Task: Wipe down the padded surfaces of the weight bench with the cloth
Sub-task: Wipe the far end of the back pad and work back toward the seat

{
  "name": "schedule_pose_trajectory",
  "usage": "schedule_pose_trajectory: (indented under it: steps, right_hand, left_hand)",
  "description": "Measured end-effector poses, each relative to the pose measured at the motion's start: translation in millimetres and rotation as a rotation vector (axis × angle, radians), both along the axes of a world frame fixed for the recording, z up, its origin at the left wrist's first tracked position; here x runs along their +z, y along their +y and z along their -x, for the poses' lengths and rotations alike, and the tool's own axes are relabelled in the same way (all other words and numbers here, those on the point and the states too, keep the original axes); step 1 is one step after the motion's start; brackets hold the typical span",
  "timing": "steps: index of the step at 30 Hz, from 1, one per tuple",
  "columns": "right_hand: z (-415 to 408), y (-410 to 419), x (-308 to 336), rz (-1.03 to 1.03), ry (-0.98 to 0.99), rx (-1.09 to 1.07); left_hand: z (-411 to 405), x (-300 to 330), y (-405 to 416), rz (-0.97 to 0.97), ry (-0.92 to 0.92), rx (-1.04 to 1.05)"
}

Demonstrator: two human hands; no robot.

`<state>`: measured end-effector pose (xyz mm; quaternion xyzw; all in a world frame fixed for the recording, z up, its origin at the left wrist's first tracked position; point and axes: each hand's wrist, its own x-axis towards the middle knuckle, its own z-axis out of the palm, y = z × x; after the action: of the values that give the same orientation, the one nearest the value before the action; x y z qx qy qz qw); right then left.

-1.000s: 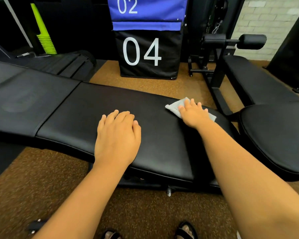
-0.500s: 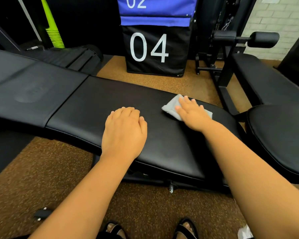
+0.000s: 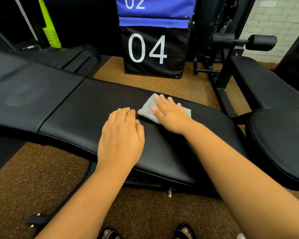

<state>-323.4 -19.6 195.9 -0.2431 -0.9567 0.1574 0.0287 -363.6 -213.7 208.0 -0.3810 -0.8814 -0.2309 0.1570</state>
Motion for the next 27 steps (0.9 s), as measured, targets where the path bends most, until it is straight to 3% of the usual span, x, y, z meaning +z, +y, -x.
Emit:
schedule_pose_trajectory:
  steps: [5,9,13,19,27]
  right_hand:
    - [-50.0,75.4,-21.1,0.046,-0.046,-0.32]
    - [-37.6,82.1,-22.1,0.058,-0.093,-0.486]
    - [12.3,30.9,-5.7,-0.064,-0.028,-0.308]
    - [17.8,8.9,1.5,0.022,-0.005,-0.018]
    - [-68.7,98.3,-25.5,0.086,-0.078,-0.445]
  left_hand:
    - [1.1,-0.7,1.2,0.012,0.008,0.01]
    - [1.2,-0.8,2.6,0.01,0.029,0.013]
    - [0.6,-0.1,3.4,0.024,0.005,0.015]
    - [-0.2,1.8,1.9,0.018,0.003,0.013]
    - [0.1,1.4,2.7,0.049,0.0,0.033]
